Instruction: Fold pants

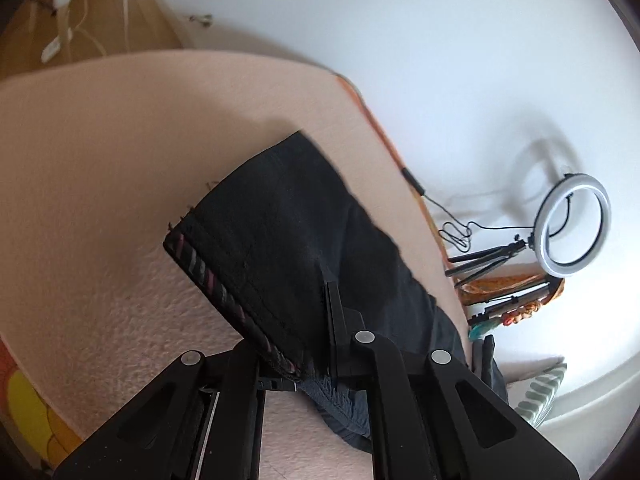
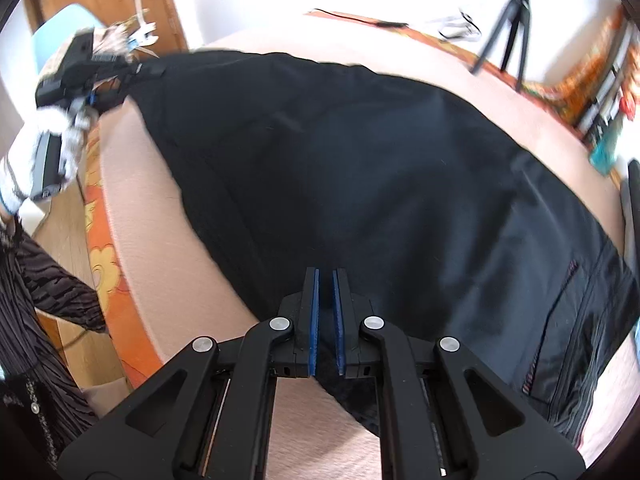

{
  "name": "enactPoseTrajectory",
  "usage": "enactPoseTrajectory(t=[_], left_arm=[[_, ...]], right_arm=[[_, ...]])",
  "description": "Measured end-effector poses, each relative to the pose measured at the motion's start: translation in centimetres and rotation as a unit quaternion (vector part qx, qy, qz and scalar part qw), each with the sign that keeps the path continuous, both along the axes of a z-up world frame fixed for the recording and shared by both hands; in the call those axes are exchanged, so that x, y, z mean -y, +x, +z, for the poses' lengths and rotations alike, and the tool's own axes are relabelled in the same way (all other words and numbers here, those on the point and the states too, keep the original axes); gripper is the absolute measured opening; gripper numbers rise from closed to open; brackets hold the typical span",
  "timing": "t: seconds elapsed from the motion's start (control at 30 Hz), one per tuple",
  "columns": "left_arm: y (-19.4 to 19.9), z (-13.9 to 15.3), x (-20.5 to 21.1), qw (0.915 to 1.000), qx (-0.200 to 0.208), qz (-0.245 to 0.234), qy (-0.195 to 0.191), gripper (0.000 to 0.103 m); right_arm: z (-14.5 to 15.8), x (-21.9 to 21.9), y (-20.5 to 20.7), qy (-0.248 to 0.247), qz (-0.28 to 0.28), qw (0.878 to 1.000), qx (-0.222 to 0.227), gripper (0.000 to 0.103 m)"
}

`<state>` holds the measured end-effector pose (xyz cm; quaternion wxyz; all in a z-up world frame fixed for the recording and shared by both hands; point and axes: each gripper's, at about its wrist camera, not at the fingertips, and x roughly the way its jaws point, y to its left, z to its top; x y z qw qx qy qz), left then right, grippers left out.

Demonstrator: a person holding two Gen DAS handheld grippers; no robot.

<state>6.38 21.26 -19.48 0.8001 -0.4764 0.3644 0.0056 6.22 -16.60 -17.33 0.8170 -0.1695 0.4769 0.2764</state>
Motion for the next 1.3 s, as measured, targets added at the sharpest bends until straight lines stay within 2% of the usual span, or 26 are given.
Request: enactPoseTrajectory(t=[0.07, 0.17, 0.23, 0.33, 0.47, 0.57, 0.63, 0.77, 0.83, 0.93, 1.03, 1.2, 1.3], left_arm=[[-0.4, -0.9, -0.4, 0.9999, 0.002, 0.005, -0.015, 0.006], [-0.4, 0.2, 0.0, 0.9998, 0.006, -0.004, 0.016, 0.006], [-0.4, 0.5, 0.2, 0.9998, 0.009, 0.001, 0.016, 0.006], [-0.4, 0.9, 0.3, 0.9997, 0.011, 0.006, 0.022, 0.006], [-0.3, 1.9, 1.2, 0.998, 0.017, 0.005, 0.06, 0.006], [-0.1, 3.3, 2.4, 0.9938, 0.028, -0.002, 0.108, 0.005], [0.0, 4.5, 3.0, 0.9904, 0.042, -0.009, 0.131, 0.006], [0.7, 7.0, 5.2, 0.9804, 0.073, -0.03, 0.181, 0.006], [1.0, 7.8, 6.4, 0.9749, 0.086, -0.044, 0.2, 0.005], [1.2, 8.4, 7.9, 0.9701, 0.1, -0.07, 0.21, 0.005], [1.7, 9.4, 10.7, 0.9601, 0.121, -0.108, 0.228, 0.005], [1.8, 10.9, 17.0, 0.9297, 0.157, -0.191, 0.272, 0.005], [1.6, 10.9, 21.2, 0.9095, 0.172, -0.248, 0.286, 0.005]], right_arm=[[0.1, 1.4, 0.5, 0.011, -0.022, 1.0, -0.009, 0.008], [0.7, 4.7, 1.2, 0.038, -0.064, 0.997, -0.018, 0.008], [0.9, 6.9, 1.4, 0.04, -0.095, 0.995, -0.013, 0.017], [1.1, 11.1, 1.1, 0.035, -0.15, 0.988, -0.004, 0.021], [1.2, 17.2, -0.3, 0.056, -0.224, 0.973, 0.003, 0.021], [0.8, 20.9, -0.7, 0.125, -0.256, 0.958, -0.022, 0.018], [1.0, 21.0, -0.6, 0.126, -0.257, 0.958, -0.021, 0.018], [2.1, 18.3, -0.5, 0.073, -0.232, 0.97, 0.009, 0.023], [2.6, 17.3, -0.4, 0.08, -0.223, 0.971, 0.012, 0.023], [3.4, 16.4, -0.3, 0.085, -0.212, 0.973, 0.021, 0.023], [4.1, 15.7, 0.0, 0.1, -0.207, 0.973, 0.023, 0.024], [5.1, 14.7, 1.0, 0.132, -0.202, 0.97, 0.026, 0.024], [5.5, 14.5, 1.6, 0.175, -0.198, 0.964, 0.012, 0.024]])
